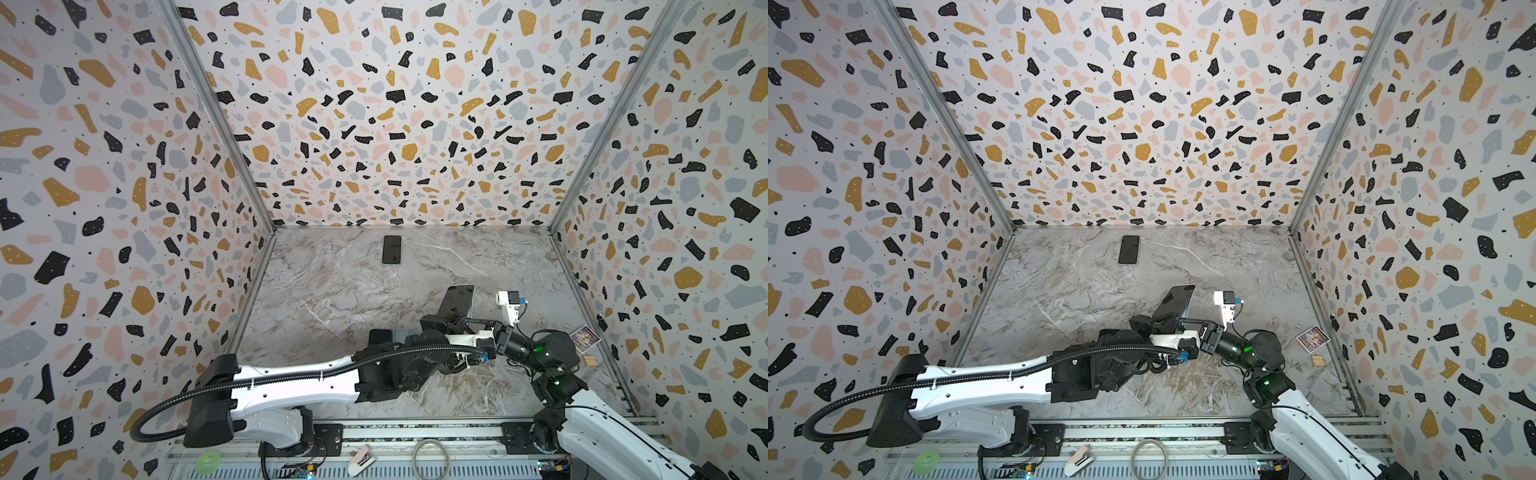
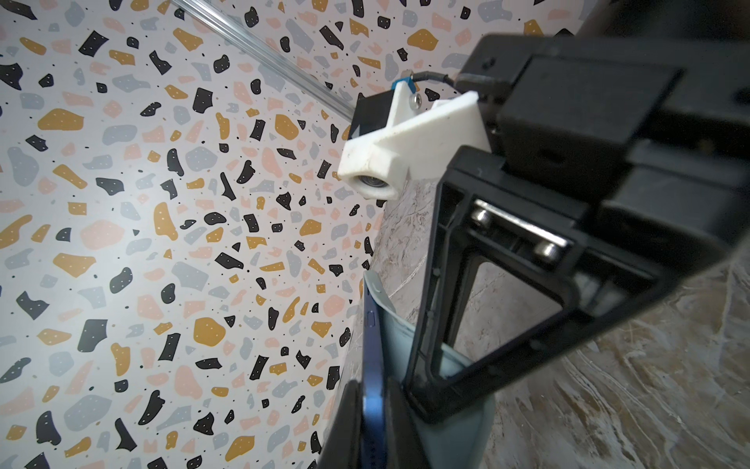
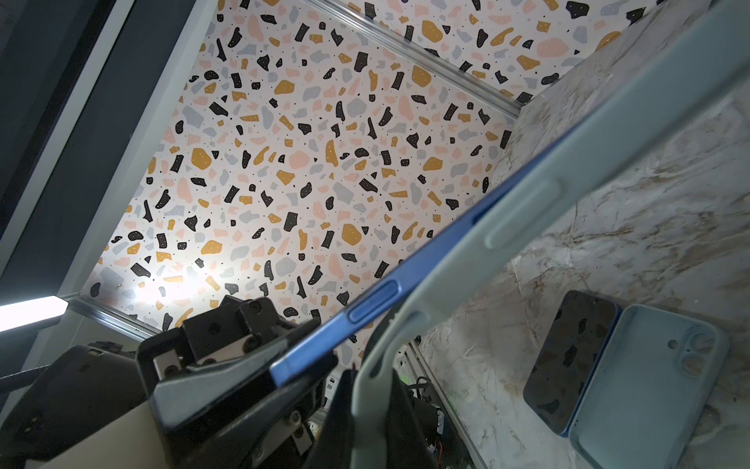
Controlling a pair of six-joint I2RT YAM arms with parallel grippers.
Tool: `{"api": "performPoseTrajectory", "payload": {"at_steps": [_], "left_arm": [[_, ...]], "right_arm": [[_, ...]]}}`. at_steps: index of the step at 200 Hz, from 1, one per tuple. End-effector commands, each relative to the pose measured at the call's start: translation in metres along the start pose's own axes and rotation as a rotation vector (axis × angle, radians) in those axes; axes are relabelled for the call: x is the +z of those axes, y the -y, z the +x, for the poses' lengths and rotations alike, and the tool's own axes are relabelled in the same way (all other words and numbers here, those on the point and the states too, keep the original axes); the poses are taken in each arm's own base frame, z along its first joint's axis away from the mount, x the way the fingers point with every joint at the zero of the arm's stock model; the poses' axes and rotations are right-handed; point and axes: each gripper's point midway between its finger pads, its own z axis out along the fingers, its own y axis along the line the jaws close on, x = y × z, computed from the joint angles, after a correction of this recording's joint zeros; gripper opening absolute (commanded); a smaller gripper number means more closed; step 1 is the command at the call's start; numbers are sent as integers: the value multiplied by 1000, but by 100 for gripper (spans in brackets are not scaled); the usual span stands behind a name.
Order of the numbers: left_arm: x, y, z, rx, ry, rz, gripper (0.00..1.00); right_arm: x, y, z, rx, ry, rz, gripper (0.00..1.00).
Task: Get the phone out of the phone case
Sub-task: 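Pull the blue phone from the mint case with left gripper while right holds case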
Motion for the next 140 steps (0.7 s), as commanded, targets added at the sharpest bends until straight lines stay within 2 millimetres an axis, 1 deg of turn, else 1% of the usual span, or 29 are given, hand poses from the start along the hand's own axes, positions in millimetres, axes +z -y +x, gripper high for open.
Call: {"api": "performPoseTrajectory", "payload": {"at_steps": [1,26,75,111,140], "left_arm": [[-11,-31,-19,-85,72,-59,3],[-12,-32,-21,-101,82,-58,1],[-19,-47,-27,-159,111,-93,0],[-25,-55,-28,-182,123,-111,0],[-28,-57,-28,-190,129,-112,0]], "right_arm": [[0,-33,-8,-85,16,-84,0],[1,-31,-9,-84,17,-72,0],[2,-19,-10,-59,21,-21,0],[2,1,-8,-22,19,62,0],[0,19,-7,13,31,140,0]]}}
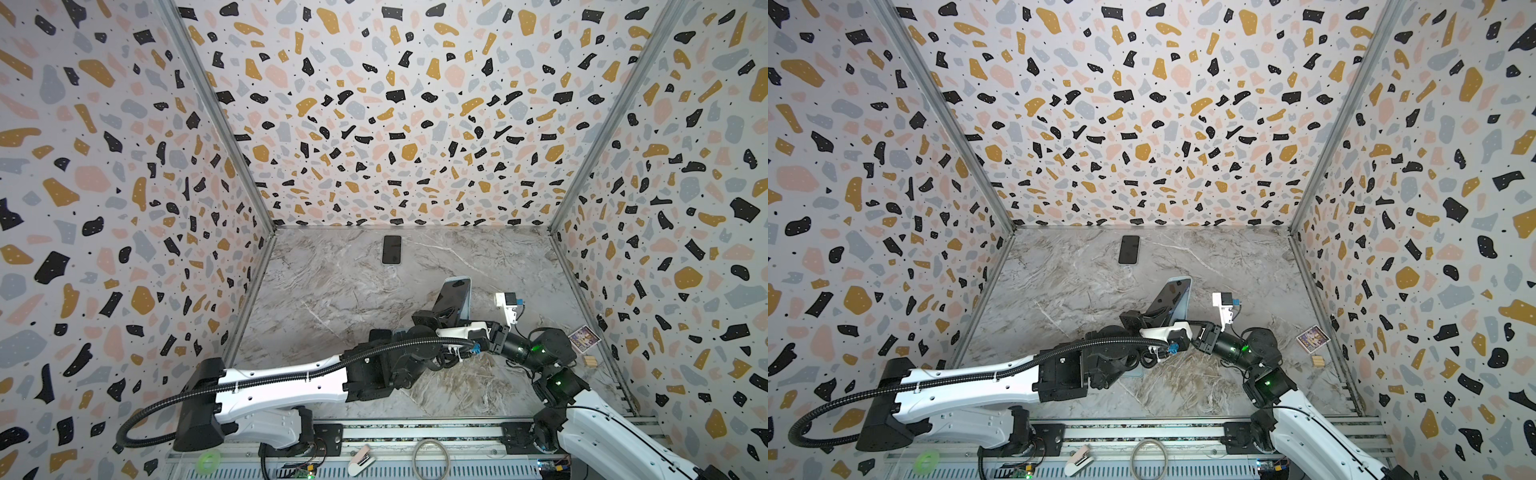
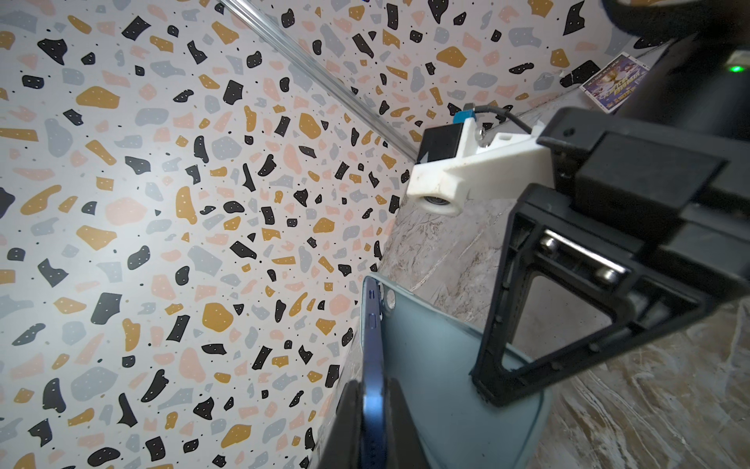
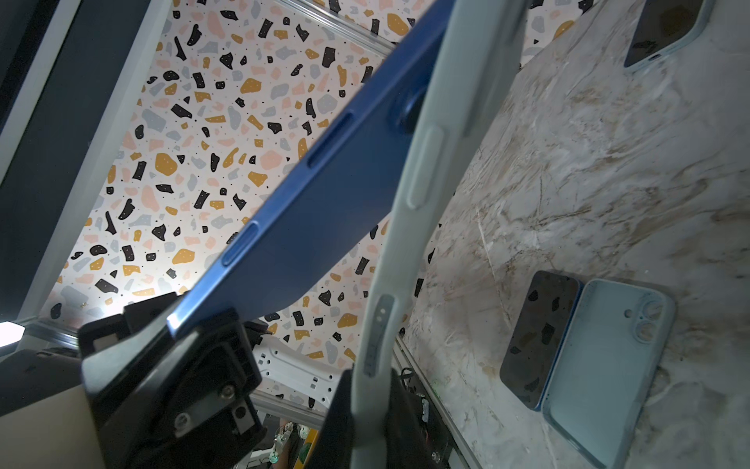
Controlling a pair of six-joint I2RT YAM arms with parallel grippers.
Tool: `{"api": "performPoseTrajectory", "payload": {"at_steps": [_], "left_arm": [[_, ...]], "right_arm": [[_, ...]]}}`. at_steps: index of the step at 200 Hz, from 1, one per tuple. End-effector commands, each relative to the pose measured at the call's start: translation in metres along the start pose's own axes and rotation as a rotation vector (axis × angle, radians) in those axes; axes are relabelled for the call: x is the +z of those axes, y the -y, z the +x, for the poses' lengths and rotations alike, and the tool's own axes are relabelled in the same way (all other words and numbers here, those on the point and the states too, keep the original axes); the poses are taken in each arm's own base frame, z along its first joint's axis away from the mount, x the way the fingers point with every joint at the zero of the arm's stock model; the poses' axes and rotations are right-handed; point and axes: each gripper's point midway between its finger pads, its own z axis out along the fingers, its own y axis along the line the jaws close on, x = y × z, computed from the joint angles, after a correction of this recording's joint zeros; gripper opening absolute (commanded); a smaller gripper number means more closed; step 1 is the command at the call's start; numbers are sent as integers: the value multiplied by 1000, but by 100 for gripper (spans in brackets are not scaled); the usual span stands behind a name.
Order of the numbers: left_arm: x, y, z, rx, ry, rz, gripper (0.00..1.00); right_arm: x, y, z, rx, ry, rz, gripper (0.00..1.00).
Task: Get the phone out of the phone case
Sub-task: 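Pull the blue phone from the mint case with left gripper while right holds case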
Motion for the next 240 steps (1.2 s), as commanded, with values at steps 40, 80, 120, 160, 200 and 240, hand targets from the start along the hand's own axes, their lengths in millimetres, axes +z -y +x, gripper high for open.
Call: {"api": "performPoseTrajectory", "payload": {"at_steps": [40,80,120,160,200,240], "left_arm": [[-15,-33,-26,-113,102,-70,0],[-13,-27,-15,-96,64,-68,0],[-8,-10,6,-110,-6,-56,0],[-6,27,29,-90,-72,-33,0],[-4,64,50,-52,-151,0,0],[-3,88,64,-51,-201,43,0]], "right_arm": [[-4,28,-7,35,47,153,0],[-12,45,-8,71,74,222,0],[-32,64,-8,81,95,336,0],[-49,71,0,92,94,367,0],[-55,71,7,88,71,370,0],[-59,76,13,90,51,402,0]]}}
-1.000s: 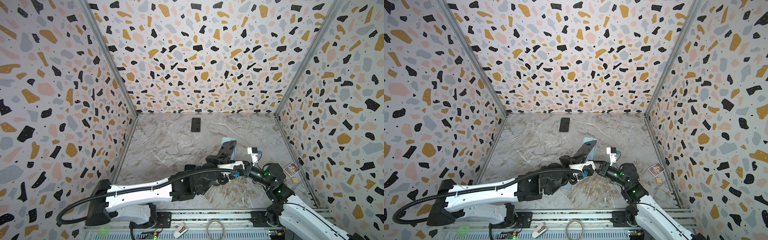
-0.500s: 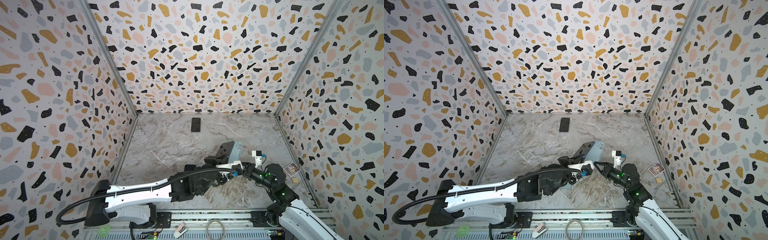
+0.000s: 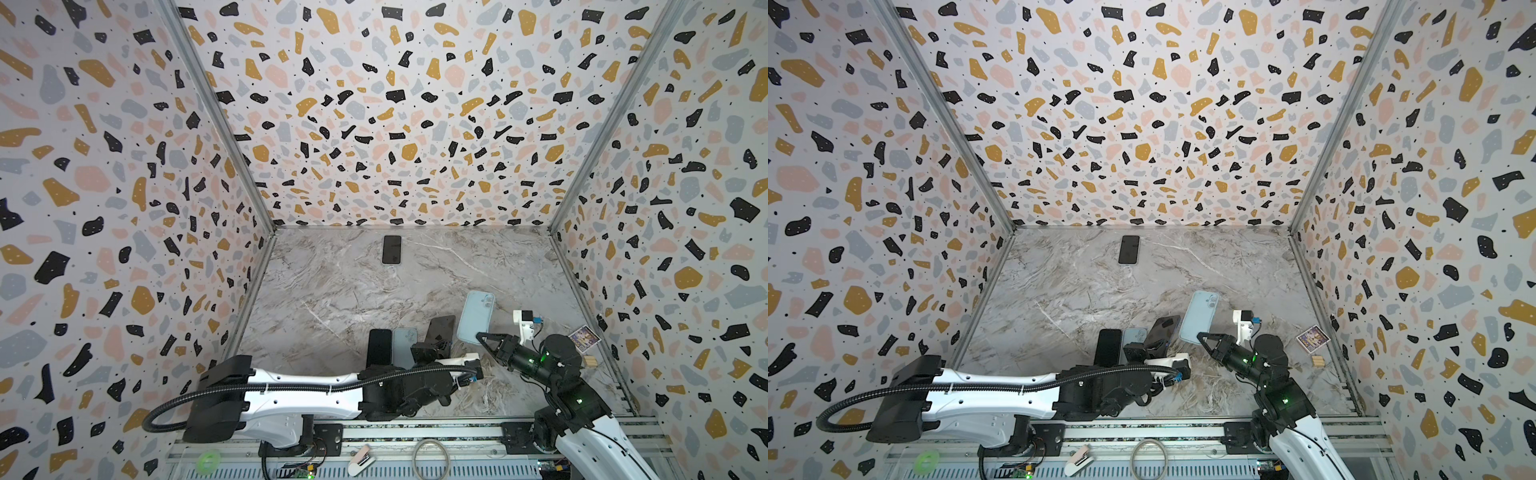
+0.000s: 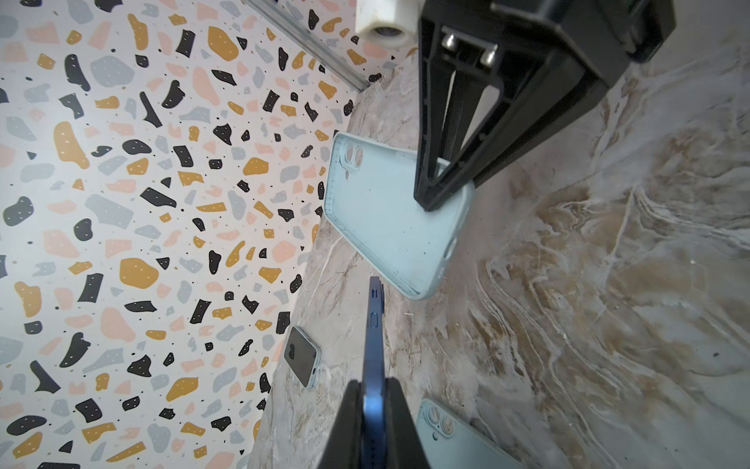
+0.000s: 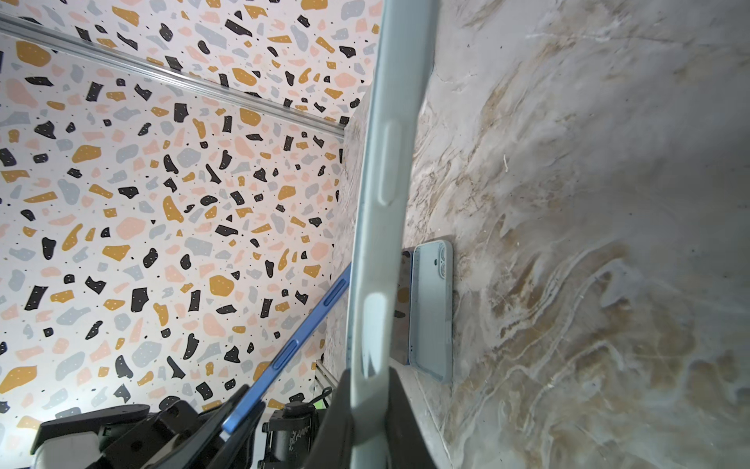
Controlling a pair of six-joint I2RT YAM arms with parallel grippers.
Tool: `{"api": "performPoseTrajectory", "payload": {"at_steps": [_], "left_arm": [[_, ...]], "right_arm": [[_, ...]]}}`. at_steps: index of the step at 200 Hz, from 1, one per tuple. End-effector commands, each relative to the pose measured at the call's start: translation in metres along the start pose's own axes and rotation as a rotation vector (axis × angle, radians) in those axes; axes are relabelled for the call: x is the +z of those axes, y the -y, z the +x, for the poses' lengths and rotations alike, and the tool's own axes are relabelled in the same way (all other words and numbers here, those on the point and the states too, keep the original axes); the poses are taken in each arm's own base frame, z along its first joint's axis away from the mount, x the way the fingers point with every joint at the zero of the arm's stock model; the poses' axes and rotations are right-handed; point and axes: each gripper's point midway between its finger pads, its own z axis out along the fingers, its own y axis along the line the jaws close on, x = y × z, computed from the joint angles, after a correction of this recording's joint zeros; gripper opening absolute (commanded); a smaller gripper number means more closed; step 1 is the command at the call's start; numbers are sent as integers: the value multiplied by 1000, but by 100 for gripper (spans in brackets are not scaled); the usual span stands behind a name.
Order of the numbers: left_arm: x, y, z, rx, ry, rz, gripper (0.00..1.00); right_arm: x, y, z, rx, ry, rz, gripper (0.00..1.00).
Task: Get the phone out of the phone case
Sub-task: 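Pull the blue phone from the mint case with left gripper while right holds case, then lower the blue phone and mint case onto the table with both grippers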
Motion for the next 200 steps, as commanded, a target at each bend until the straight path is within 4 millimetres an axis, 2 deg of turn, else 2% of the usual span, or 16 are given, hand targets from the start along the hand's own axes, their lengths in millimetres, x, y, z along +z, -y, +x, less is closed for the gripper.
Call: {"api": "performPoseTrajectory", "payload": {"at_steps": [1,57,200], "left_arm": [[-2,-8,-4,-84,0,-47,0],[5,31,17,-66,-62,-18,0],[19,61,37,-31,-116,-3,0]], "right_arm": [[-4,1,4,-26,-19,16,0],[-4,1,6,-35,-39,33,0],[-5,3,11,-39,-57,37,0]]}}
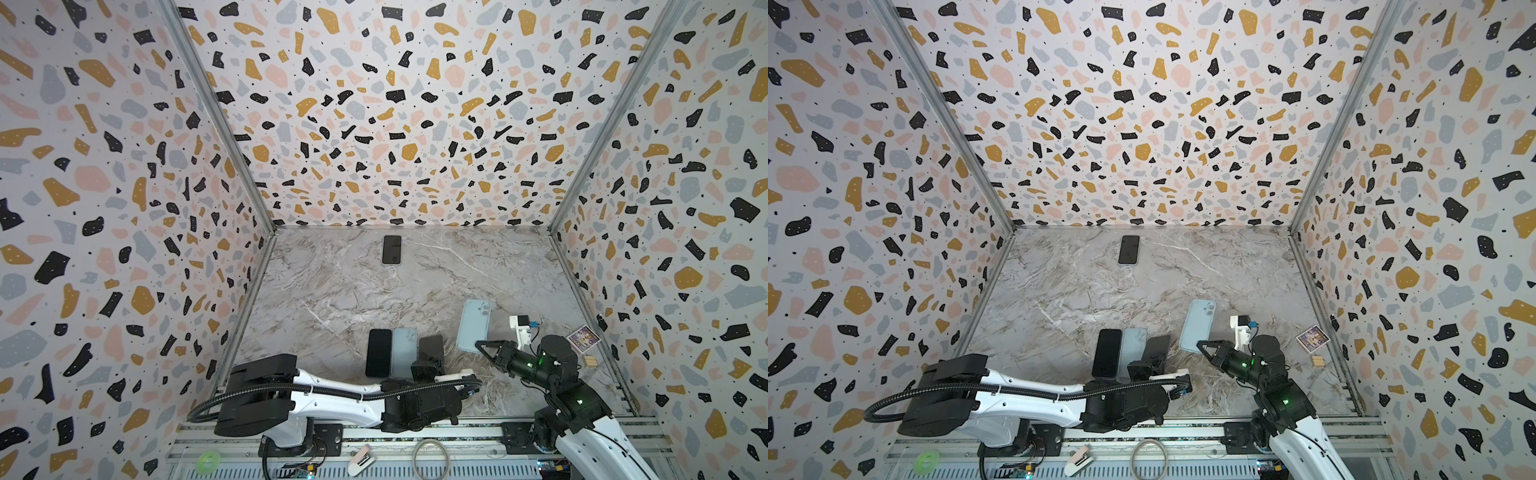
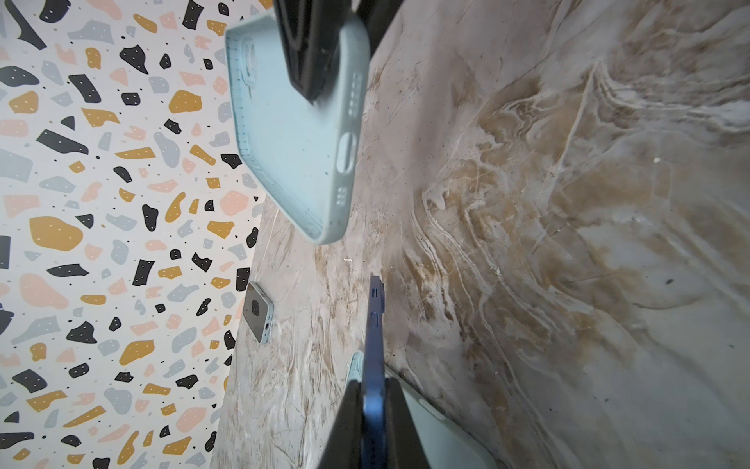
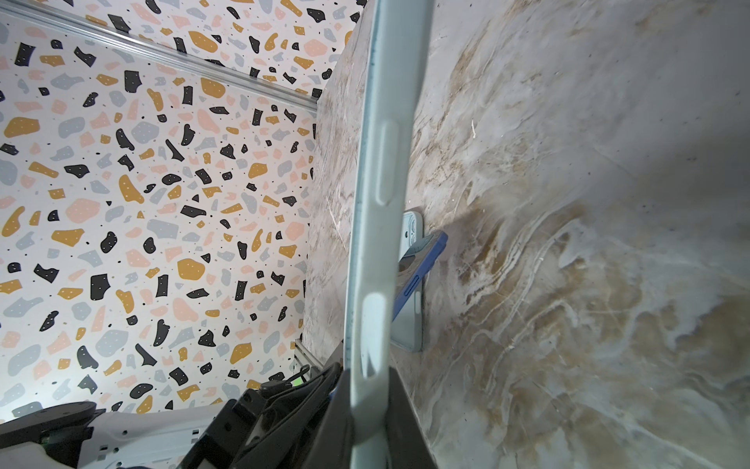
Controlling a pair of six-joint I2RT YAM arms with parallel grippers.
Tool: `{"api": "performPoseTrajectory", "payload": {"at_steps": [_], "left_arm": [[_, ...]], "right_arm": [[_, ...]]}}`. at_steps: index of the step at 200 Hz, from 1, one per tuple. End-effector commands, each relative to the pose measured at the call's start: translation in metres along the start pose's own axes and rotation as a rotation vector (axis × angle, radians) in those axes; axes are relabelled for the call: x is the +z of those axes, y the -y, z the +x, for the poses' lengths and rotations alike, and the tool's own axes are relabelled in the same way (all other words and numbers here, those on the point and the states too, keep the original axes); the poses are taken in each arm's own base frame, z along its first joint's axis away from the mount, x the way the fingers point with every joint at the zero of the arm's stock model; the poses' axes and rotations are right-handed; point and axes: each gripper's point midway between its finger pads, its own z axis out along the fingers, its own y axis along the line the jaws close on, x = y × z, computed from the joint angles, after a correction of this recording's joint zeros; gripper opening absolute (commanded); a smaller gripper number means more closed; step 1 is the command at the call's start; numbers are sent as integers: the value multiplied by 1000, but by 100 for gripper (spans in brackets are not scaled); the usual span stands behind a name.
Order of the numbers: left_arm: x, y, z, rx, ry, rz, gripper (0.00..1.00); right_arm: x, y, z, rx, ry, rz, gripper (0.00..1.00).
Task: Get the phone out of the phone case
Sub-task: 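Lower the blue phone and mint case onto the table with both grippers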
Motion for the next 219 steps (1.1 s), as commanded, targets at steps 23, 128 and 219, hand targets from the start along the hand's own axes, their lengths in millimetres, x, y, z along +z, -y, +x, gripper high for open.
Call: {"api": "performPoseTrajectory", "payload": {"at_steps": [23,128,219], "left_arm": [[1,-3,-9,-50,32,-35,0],[14,17,2,-23,-4,-18,0],[19,35,10,-52,-7,36,10]], "right_arm": [[-4,-9,1,-28,-12,-14,0],[3,20,15,11,-51,28,0],[15,58,29,55,-93,94,0]]}}
